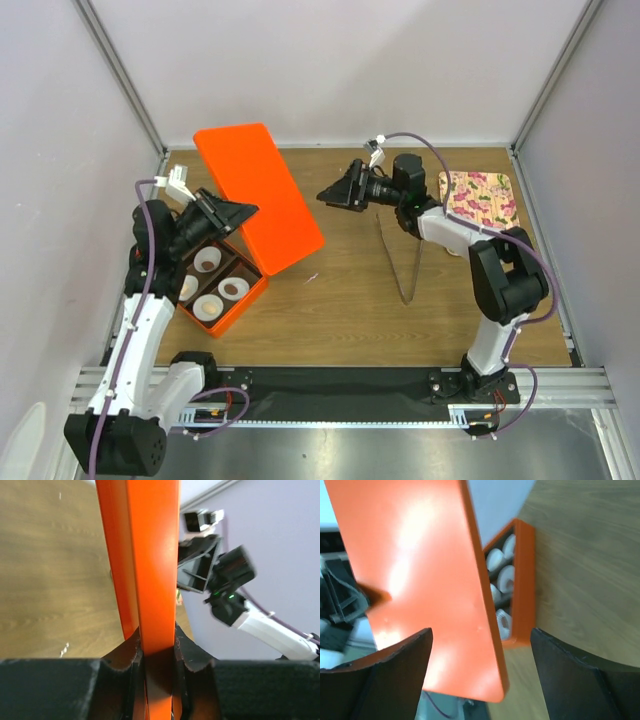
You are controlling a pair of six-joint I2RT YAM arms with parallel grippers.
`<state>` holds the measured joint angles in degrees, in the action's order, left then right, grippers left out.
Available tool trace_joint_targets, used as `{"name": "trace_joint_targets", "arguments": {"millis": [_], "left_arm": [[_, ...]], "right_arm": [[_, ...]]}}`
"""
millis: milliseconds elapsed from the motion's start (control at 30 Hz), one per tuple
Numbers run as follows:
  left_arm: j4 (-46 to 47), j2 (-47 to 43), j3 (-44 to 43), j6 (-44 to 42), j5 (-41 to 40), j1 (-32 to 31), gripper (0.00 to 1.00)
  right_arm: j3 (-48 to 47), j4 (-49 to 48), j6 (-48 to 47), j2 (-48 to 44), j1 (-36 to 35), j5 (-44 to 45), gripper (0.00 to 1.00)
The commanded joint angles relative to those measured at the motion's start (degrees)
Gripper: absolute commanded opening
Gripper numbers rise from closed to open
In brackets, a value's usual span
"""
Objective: Pack the chocolate
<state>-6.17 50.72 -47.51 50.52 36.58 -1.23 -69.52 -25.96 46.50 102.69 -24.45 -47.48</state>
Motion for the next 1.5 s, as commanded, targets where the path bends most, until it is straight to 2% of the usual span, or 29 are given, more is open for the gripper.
{"name": "trace_joint_targets", "arguments": {"millis": [0,67,233,433,567,633,733,800,833,867,900,967,1033,1067,1133,1167,1233,1267,1300,1367,1467], "left_arm": [[12.0,-4.0,0.1,0.2,-1.6,0.9,0.01],[15.3,-3.7,1.0,1.2,-1.1,0.9,0.0],[18.9,-3.9,2.8,3.0,-1.9,1.0,0.0],[23.1,-2.6,4.4,4.8,-1.9,1.1,0.0],[25.5,-1.8,5.8,6.6,-2.3,1.1,0.0],[28.7,-1.6,6.8,7.8,-2.6,1.1,0.0],[30.7,-0.3,8.0,9.5,-2.3,1.1,0.0],[30.3,0.3,8.2,9.3,-2.5,1.1,0.0],[28.9,0.3,8.3,9.2,-3.0,1.1,0.09],[28.0,0.1,8.4,8.9,-3.4,1.1,0.13],[27.1,-0.4,8.4,8.6,-3.6,2.5,0.18],[22.6,-0.9,8.0,7.4,-4.9,3.5,0.41],[17.7,-1.8,7.3,6.3,-6.2,4.9,0.57],[11.8,-2.1,6.3,5.0,-8.2,5.6,0.62],[4.2,-3.3,5.1,3.4,-10.8,8.2,0.71],[-0.8,-3.7,2.7,1.0,-15.0,9.1,0.75],[-16.4,-3.3,-0.9,-2.1,-22.3,11.6,0.87],[-20.9,-1.9,-5.0,-5.2,-25.6,12.2,0.88],[-28.6,-1.1,-6.9,-6.6,-33.0,12.7,0.88],[-33.3,0.8,-10.8,-8.6,-38.3,15.2,0.91],[-35.7,1.2,-14.3,-10.5,-41.2,18.4,0.93]], "right_arm": [[1.7,-19.6,18.8,1.6,-0.1,-0.5,0.86],[-0.3,-27.2,24.9,5.8,-0.8,-3.1,0.86],[-2.3,-37.8,35.7,11.5,-0.8,-4.0,0.84],[-2.2,-41.5,36.9,14.5,-1.9,-5.5,0.82],[-0.9,-53.9,44.7,16.8,-2.5,-5.9,0.77],[-0.4,-56.4,46.0,18.1,-2.8,-5.9,0.75],[1.0,-58.2,46.3,18.4,-3.2,-5.9,0.65],[1.5,-59.1,46.4,18.4,-3.2,-5.7,0.51],[1.4,-59.3,46.5,18.3,-3.2,-5.6,0.44],[1.3,-59.2,46.5,18.2,-3.2,-5.4,0.3],[1.1,-59.1,46.5,18.1,-3.2,-5.4,0.24],[0.1,-58.4,46.2,18.1,-3.2,-5.6,0.13],[-1.1,-57.5,46.1,18.2,-3.6,-5.6,0.07],[-1.7,-56.6,46.0,18.3,-3.8,-5.6,0.0],[-2.7,-55.3,45.9,19.2,-4.2,-5.8,0.0],[-4.1,-55.3,46.1,19.6,-4.7,-5.6,0.0],[-5.8,-55.3,46.6,21.0,-5.4,-5.8,0.0],[-6.7,-55.3,46.8,21.5,-6.2,-5.7,0.0],[-8.6,-55.2,47.5,22.0,-6.7,-5.6,0.0],[-10.6,-54.5,48.2,23.6,-7.5,-5.4,0.0],[-14.8,-52.0,48.3,25.6,-9.3,-5.3,0.0]]}}
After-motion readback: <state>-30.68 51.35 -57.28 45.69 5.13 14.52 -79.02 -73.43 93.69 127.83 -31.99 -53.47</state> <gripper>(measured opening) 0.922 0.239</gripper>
